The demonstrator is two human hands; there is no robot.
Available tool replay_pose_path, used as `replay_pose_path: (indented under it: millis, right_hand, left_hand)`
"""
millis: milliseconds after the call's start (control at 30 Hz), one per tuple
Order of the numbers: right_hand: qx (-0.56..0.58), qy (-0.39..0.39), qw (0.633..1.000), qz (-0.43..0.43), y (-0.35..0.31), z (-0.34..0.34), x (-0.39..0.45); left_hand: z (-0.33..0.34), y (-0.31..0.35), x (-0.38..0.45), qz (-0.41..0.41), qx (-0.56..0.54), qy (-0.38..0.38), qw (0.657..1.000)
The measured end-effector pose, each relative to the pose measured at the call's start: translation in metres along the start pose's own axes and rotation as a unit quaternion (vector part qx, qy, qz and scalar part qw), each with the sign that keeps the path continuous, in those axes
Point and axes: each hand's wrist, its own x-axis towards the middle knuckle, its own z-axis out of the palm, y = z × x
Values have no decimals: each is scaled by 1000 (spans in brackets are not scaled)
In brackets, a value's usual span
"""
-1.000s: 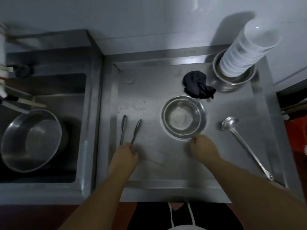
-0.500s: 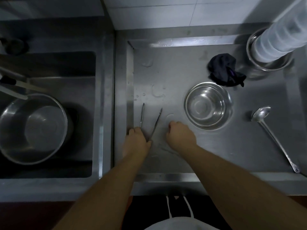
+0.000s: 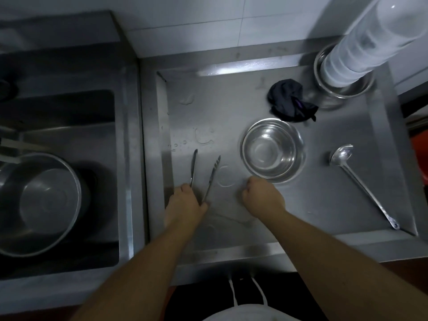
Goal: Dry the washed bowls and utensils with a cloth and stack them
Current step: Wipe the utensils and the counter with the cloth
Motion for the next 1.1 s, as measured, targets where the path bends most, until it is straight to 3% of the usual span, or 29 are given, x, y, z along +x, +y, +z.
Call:
replay_pose_path:
  millis: [367, 633, 967, 1100]
  right_hand:
    - [52, 24, 991, 119, 149, -52, -8]
    - [93, 88, 976, 177, 267, -128, 15]
    - [156, 114, 963, 188, 316, -173, 39]
    - [125, 102, 974, 159, 320, -177, 49]
  left_hand:
    - [49, 124, -40, 157, 52, -121, 979]
    - [101, 216, -71, 215, 108, -139, 961]
    - [134, 279, -87, 272, 180, -127, 937]
    - [140, 294, -89, 291, 197, -124, 928]
